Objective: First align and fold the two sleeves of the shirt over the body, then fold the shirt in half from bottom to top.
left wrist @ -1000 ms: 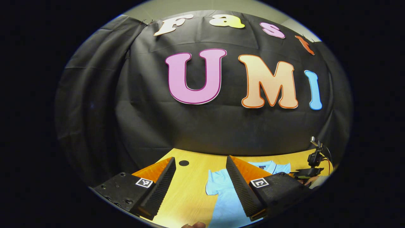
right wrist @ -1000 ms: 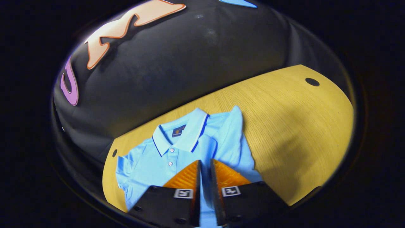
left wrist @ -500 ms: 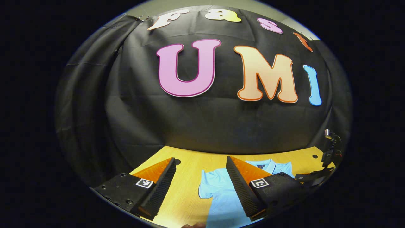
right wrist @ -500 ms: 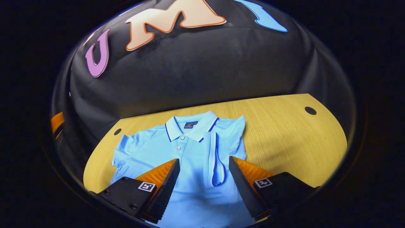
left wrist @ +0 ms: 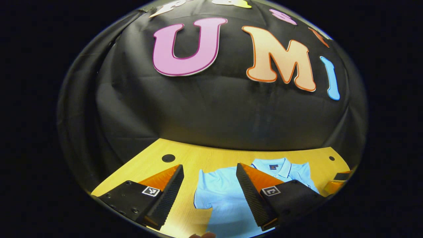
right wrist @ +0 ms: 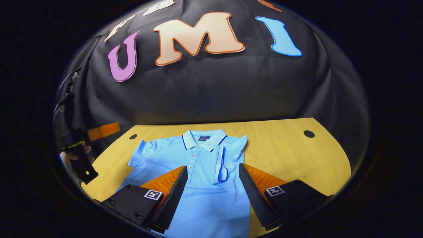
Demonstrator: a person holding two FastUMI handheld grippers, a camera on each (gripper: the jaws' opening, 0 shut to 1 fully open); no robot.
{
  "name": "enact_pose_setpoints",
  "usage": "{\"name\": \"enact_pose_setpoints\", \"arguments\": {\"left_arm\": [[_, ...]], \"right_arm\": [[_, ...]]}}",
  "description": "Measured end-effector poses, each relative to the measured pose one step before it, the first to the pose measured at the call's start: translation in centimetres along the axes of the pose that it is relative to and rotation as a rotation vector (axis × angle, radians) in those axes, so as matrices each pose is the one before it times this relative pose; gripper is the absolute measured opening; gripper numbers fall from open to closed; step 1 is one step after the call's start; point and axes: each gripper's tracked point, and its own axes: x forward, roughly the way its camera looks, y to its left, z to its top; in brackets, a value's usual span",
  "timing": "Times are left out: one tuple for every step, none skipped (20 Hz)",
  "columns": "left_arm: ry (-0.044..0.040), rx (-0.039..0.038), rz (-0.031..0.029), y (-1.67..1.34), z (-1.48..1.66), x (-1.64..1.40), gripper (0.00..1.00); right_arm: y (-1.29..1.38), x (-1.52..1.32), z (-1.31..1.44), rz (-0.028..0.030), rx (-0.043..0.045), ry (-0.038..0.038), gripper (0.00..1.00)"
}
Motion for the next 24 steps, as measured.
{"name": "enact_pose_setpoints", "arguments": {"left_arm": [[0.02325,-0.00558,0.00244,0.184,-1.034,0.905,0.95],[0.02175,-0.00248,0.00719,0.309,-0.964,0.866,0.95],[0.01729,-0.00119,0.00782,0.192,-0.726,0.896,0.95],[0.02475,-0.00096,0.00634,0.137,-0.887,0.981,0.95],[0.01627,-0.00559,0.00482,0.232,-0.877,1.025,0.95],[0.02858,-0.00905,0.00580,0.187,-0.825,0.939,0.95],[0.01885,-0.00340,0.00574,0.362,-0.675,0.794,0.95],[0.02264,-0.00108,0.01148,0.322,-0.732,0.791,0.95],[0.01533,0.00339,0.00791,0.285,-0.708,0.790,0.95],[0.01532,0.00356,0.00453,0.113,-0.612,0.624,0.95],[0.01414,0.00041,0.00381,0.143,-0.643,0.657,0.95],[0.01338,-0.00180,0.00325,0.105,-0.579,0.426,0.95],[0.02184,-0.00684,0.00711,0.182,-0.731,0.309,0.95],[0.01713,-0.00940,-0.00257,0.028,-0.674,0.345,0.95],[0.02144,-0.00748,0.00671,0.069,-0.751,-0.080,0.95],[-0.00959,0.00704,0.00491,0.217,0.463,-0.114,0.96],[-0.00523,-0.00419,-0.02140,-0.519,-0.202,0.607,0.95],[0.00157,0.00749,-0.00162,-0.306,0.120,0.029,0.74],[0.01500,0.01542,-0.00862,-0.048,-0.388,-0.104,0.53],[-0.00102,0.00484,0.00048,-0.091,0.038,0.076,0.32],[-0.00179,0.00118,0.00255,-0.004,0.177,-0.072,0.11],[-0.00203,0.00218,0.00798,-0.004,0.073,0.008,0.08],[-0.00034,0.00532,0.00566,-0.216,-0.086,-0.003,0.03],[-0.00117,0.00286,0.00350,-0.295,0.296,-0.130,0.00]], "right_arm": [[-0.220,-0.342,0.060,-0.00534,0.00698,-0.00415,0.98],[-0.218,-0.301,-0.214,-0.00758,0.00729,0.00036,0.97],[-0.430,-0.461,-0.065,-0.00926,0.00225,0.00103,0.97],[-0.379,-0.495,-0.263,-0.01062,0.00136,0.00184,0.98],[-0.381,-0.133,-0.210,-0.00881,0.00211,0.00741,0.97],[-0.430,-0.598,-0.744,-0.00855,0.00061,0.01165,0.97],[-0.329,-0.244,-0.455,-0.01050,0.00064,0.01113,0.97],[-0.311,-0.205,-0.278,-0.00957,-0.00019,0.00533,0.97],[-0.226,-0.173,-0.192,-0.00671,-0.00016,0.00467,0.97],[-0.179,-0.265,-0.283,-0.00539,-0.00176,0.00397,0.97],[-0.137,-0.170,-0.120,-0.00491,-0.00243,0.00160,0.97],[-0.034,-0.098,-0.187,-0.00273,-0.00357,0.00280,0.97],[-0.046,-0.173,-0.034,-0.00136,-0.00354,0.00103,0.97],[0.042,-0.177,0.003,0.00008,-0.00240,0.00119,0.97],[0.022,-0.126,-0.036,-0.00022,-0.00243,0.00174,0.97],[-0.110,-0.215,-0.066,-0.00272,-0.00332,-0.00025,0.97],[-0.148,-0.112,0.066,-0.00205,-0.00160,-0.00245,0.97],[-0.024,-0.156,-0.157,0.00040,0.00165,0.00040,0.97],[-0.027,-0.099,-0.075,0.00159,0.00230,0.00336,0.97],[-0.128,-0.169,-0.222,0.00065,0.00519,0.00268,0.97],[-0.152,-0.178,-0.074,0.00076,0.00940,0.00282,0.97],[-0.169,-0.130,-0.241,-0.00089,0.00541,0.00284,0.97],[-0.201,-0.189,0.025,-0.00224,0.00249,0.00047,0.97],[-0.226,-0.307,0.116,-0.00355,-0.00041,-0.00355,0.97]]}}
